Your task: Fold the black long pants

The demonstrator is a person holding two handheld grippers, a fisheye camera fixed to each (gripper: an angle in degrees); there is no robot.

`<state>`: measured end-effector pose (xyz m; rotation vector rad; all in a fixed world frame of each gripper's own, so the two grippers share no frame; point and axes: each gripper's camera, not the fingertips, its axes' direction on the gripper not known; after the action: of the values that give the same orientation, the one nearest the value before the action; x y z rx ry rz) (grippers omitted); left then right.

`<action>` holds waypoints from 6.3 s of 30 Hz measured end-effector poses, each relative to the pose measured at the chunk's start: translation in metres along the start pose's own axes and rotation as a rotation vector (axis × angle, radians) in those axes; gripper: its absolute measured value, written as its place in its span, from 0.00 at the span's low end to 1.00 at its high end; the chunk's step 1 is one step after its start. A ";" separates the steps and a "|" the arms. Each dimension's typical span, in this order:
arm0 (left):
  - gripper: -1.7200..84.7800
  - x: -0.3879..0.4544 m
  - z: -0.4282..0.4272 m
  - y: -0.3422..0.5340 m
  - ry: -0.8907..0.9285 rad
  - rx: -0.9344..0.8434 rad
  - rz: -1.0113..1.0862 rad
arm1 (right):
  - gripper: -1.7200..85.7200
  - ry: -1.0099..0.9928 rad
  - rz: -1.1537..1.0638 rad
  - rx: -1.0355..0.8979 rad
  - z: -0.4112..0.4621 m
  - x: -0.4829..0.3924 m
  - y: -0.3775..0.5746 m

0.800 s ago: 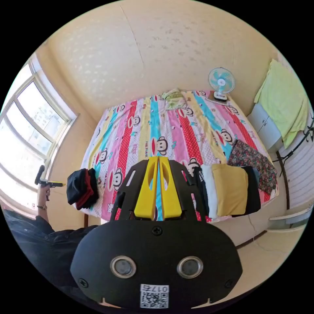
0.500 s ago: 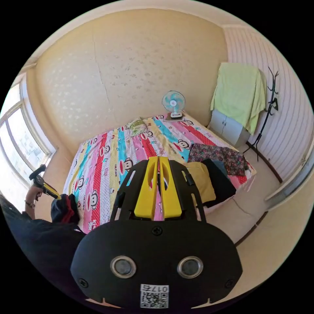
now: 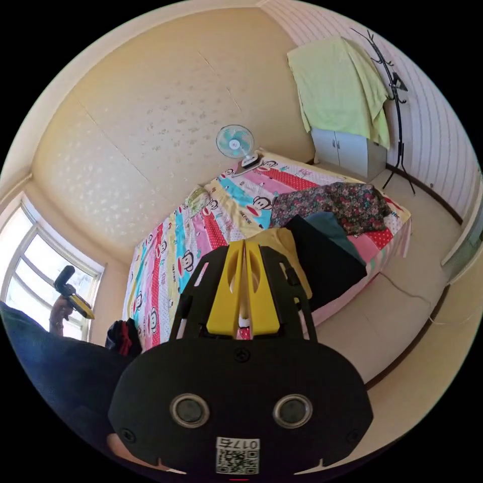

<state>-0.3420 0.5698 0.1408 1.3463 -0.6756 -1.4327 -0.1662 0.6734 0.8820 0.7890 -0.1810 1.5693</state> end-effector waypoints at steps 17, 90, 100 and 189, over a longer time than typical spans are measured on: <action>0.08 0.027 0.036 -0.041 -0.490 0.042 -0.498 | 0.13 0.268 -0.118 -0.600 0.175 0.193 -0.237; 0.01 -0.109 0.070 0.462 0.298 0.689 -0.646 | 0.13 0.622 -1.769 -0.958 0.776 -0.719 0.302; 0.01 -0.068 0.067 0.454 0.272 0.783 -0.698 | 0.08 0.914 -1.156 -0.567 0.748 -0.673 0.069; 0.08 0.242 -0.147 0.495 -0.140 1.655 0.462 | 0.05 -0.988 -0.894 0.261 -0.179 -0.532 0.092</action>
<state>-0.0262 0.2195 0.4613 1.9739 -2.3486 -0.3522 -0.3415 0.3195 0.4725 1.5407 -0.2814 0.2757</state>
